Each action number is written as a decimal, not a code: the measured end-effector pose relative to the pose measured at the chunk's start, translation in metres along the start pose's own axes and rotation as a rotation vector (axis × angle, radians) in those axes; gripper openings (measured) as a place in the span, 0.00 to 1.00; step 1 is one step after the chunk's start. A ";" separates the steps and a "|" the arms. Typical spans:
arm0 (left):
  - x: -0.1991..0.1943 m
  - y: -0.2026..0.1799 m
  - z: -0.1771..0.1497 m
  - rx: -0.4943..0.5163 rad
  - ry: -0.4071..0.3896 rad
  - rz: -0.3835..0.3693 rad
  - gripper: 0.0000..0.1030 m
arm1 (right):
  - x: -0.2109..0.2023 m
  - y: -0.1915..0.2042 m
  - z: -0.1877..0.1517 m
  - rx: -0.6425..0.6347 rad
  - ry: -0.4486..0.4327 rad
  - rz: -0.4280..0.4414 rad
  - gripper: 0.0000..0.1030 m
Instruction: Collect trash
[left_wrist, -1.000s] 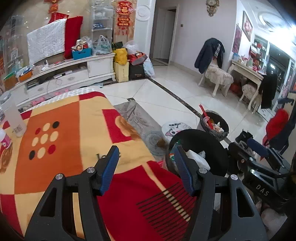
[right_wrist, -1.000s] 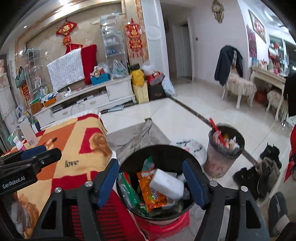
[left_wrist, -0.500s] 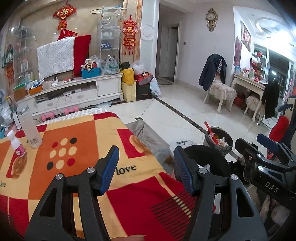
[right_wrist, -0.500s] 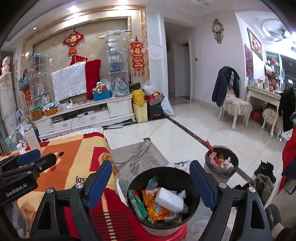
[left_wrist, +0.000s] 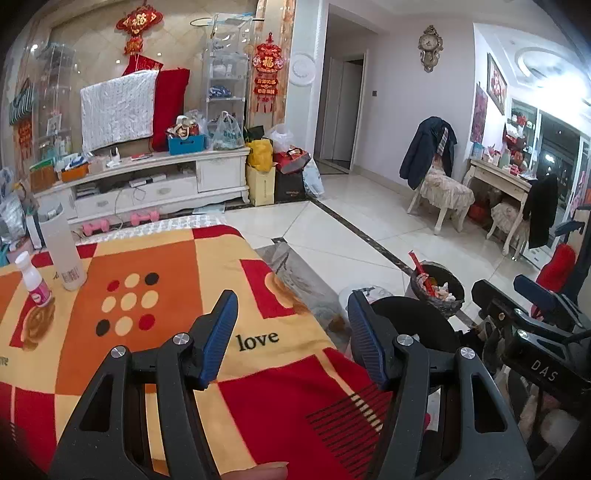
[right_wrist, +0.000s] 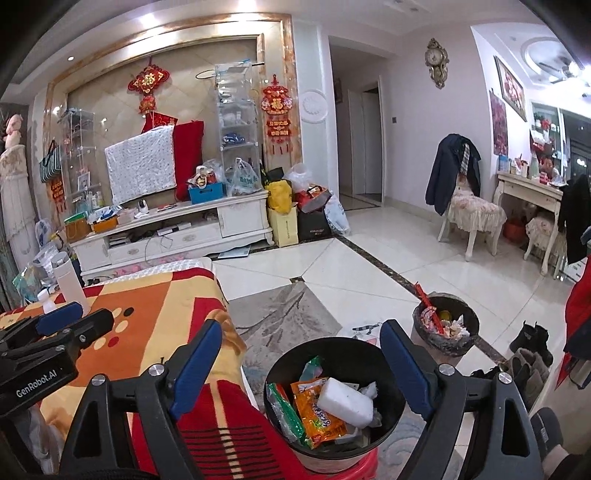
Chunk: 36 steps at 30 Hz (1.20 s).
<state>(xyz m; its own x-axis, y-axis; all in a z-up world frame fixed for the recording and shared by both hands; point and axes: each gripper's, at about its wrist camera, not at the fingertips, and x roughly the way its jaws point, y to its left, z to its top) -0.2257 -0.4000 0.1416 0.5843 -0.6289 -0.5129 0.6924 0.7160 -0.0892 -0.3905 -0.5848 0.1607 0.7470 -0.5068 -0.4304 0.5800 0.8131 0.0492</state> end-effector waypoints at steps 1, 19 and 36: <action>0.000 0.001 0.000 -0.002 0.000 0.001 0.59 | 0.001 0.000 0.001 -0.001 0.002 0.001 0.84; 0.004 0.010 -0.004 -0.039 0.031 0.005 0.59 | 0.013 0.013 0.000 -0.028 0.024 0.011 0.85; 0.008 0.004 -0.004 -0.014 0.043 -0.009 0.59 | 0.015 0.008 -0.003 -0.021 0.031 0.007 0.85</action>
<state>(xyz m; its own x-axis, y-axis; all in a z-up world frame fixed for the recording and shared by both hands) -0.2198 -0.4012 0.1340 0.5590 -0.6222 -0.5481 0.6915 0.7146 -0.1060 -0.3750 -0.5854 0.1521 0.7405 -0.4924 -0.4575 0.5677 0.8226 0.0335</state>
